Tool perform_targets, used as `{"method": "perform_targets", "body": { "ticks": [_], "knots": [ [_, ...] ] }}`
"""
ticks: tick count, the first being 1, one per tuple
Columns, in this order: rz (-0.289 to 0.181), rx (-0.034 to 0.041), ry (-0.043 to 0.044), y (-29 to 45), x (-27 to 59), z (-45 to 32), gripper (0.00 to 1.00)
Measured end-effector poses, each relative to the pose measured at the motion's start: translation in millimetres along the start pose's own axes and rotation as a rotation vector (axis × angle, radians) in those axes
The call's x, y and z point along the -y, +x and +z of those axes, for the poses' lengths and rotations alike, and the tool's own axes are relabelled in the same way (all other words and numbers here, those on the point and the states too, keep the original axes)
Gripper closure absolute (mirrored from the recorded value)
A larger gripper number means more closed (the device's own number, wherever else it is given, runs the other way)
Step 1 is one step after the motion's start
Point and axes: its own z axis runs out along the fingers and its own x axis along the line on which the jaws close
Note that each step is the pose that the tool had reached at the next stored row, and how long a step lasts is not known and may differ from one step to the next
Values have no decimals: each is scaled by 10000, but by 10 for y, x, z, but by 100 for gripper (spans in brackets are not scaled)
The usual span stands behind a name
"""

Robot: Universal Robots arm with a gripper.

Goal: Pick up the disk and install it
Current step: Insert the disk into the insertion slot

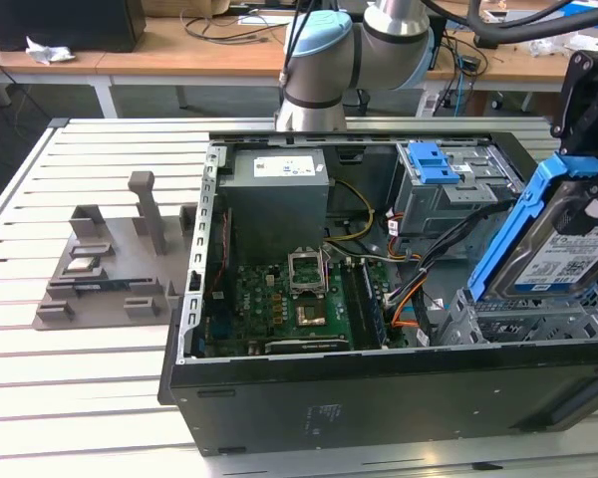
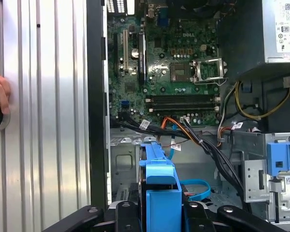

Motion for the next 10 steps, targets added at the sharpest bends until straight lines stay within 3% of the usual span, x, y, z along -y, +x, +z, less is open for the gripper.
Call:
{"method": "perform_targets", "body": {
  "ticks": [4,10],
  "knots": [
    [1,1,-1,-46,10,37,63],
    [1,-2,0,-34,16,93,63]
  ]
}}
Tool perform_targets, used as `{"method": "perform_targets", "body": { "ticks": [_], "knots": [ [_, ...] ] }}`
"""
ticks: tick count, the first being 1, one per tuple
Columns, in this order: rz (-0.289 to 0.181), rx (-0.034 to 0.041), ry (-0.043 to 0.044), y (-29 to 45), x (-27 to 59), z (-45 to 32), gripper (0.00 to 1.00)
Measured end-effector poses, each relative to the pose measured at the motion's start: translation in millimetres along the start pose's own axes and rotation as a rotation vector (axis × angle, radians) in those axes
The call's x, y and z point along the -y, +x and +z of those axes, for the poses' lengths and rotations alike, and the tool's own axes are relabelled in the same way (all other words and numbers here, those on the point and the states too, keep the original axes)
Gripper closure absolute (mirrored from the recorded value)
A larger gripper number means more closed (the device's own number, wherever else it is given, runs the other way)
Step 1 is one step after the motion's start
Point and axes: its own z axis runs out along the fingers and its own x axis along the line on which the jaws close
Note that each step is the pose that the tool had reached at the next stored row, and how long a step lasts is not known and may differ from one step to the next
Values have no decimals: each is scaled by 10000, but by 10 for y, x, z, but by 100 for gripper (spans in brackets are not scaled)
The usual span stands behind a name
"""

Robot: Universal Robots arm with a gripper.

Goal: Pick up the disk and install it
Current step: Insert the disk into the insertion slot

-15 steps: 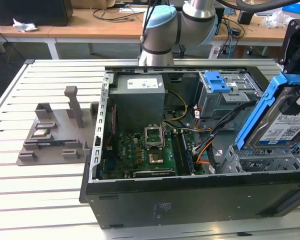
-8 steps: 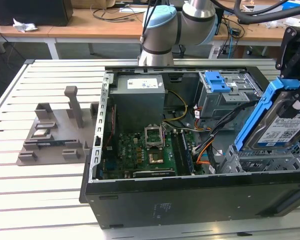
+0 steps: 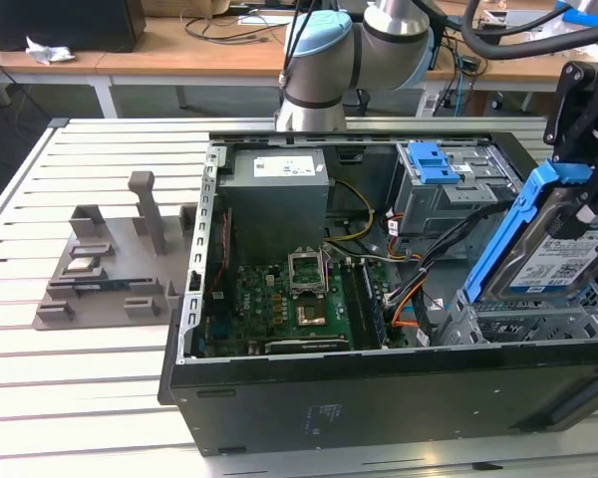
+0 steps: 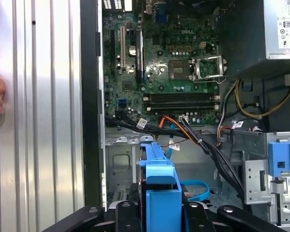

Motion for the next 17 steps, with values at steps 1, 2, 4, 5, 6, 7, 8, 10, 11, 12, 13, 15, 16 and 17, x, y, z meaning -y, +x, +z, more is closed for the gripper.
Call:
{"method": "perform_targets", "body": {
  "ticks": [1,2,4,5,6,7,8,10,11,12,13,15,16,17],
  "knots": [
    [0,0,0,2,1,6,63],
    [-1,0,0,4,1,12,63],
    [-1,0,0,7,2,30,63],
    [-1,0,0,8,2,38,63],
    [-1,-2,0,10,3,58,63],
    [-1,0,0,11,4,77,63],
    [1,0,-4,12,5,111,63],
    [-1,-1,-8,13,9,158,63],
    [0,0,-11,14,10,185,63],
    [0,-1,-16,15,11,217,63],
    [0,0,-22,16,14,253,63],
    [1,-2,-33,19,18,312,63],
    [1,-2,-38,19,20,332,63],
    [1,-1,-40,19,22,350,63]
  ]
}}
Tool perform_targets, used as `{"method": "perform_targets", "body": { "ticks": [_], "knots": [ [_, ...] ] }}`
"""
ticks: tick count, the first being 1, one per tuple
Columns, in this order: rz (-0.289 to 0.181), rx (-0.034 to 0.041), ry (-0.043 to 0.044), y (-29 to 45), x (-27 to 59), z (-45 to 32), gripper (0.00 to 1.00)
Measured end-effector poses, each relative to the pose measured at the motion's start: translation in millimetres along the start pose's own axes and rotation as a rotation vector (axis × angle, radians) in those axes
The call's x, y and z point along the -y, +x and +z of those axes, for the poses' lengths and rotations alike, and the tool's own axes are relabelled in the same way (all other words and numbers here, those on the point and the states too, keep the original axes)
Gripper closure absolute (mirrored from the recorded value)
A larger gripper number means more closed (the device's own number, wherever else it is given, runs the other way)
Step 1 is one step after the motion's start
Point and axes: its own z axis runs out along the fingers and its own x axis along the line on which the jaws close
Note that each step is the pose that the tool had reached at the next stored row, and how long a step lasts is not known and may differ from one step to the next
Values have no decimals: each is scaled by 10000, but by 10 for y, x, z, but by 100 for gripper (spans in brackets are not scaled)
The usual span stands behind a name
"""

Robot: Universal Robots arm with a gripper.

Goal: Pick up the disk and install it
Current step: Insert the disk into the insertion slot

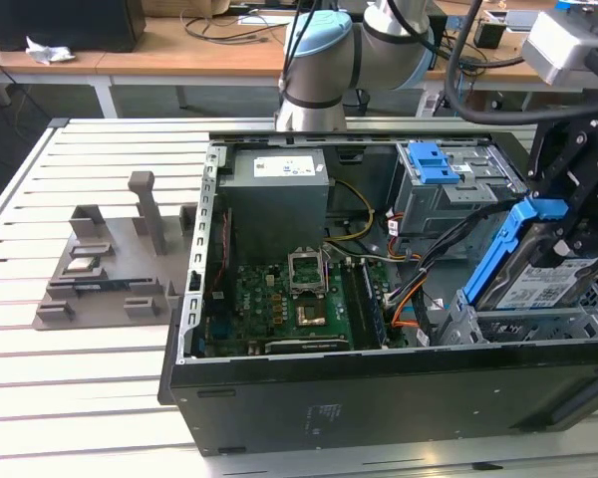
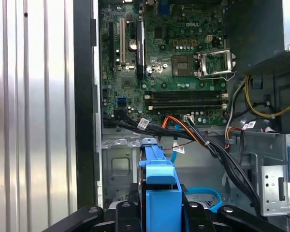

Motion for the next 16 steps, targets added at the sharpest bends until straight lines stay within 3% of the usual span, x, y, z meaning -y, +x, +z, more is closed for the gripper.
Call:
{"method": "perform_targets", "body": {
  "ticks": [5,13,14,16],
  "knots": [
    [1,-2,-4,2,4,64,63],
    [1,-1,-4,2,4,66,62],
    [0,0,-5,2,4,67,56],
    [0,-1,-4,2,4,68,56]
  ]
}}
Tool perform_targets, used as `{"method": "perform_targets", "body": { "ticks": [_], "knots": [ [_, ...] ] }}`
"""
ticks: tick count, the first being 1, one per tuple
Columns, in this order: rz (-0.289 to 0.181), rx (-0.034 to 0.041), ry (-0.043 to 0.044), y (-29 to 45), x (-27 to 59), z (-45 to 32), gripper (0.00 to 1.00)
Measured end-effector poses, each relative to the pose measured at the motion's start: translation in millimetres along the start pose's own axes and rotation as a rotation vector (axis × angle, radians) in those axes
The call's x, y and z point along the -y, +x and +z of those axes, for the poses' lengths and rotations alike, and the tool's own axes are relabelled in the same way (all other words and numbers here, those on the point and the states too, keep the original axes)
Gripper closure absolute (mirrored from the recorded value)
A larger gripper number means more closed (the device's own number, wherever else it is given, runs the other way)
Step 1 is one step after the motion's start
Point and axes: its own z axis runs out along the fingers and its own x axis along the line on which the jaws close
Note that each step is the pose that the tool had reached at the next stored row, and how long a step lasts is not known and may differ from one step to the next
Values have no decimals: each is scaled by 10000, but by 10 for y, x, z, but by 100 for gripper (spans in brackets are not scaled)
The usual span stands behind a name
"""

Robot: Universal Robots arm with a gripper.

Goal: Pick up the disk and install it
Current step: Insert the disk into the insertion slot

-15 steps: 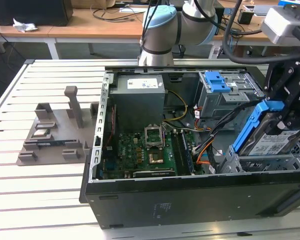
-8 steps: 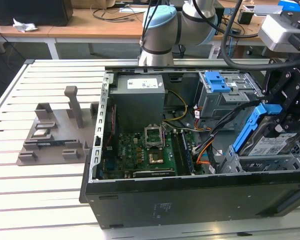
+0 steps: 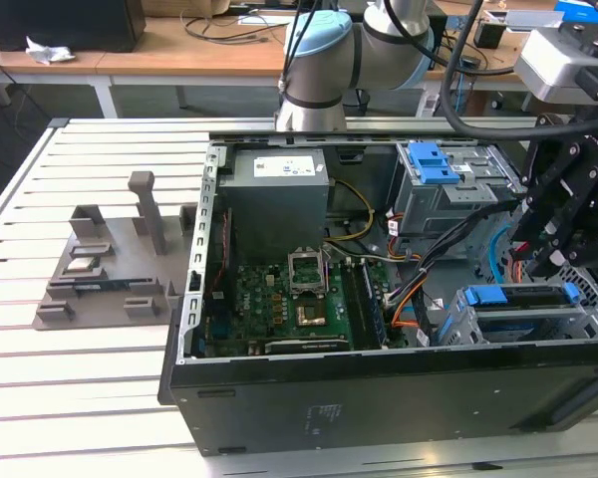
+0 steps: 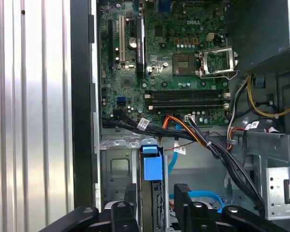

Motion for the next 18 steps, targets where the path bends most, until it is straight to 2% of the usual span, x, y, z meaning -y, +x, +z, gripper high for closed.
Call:
{"method": "perform_targets", "body": {
  "ticks": [2,3,4,8,16,18],
  "knots": [
    [0,-1,1,0,0,0,57],
    [0,-1,0,0,0,0,64],
    [0,-1,0,0,0,1,64],
    [0,0,0,0,0,2,88],
    [1,-3,0,0,2,4,89],
    [0,-15,-1,-15,30,4,89]
  ]
}}
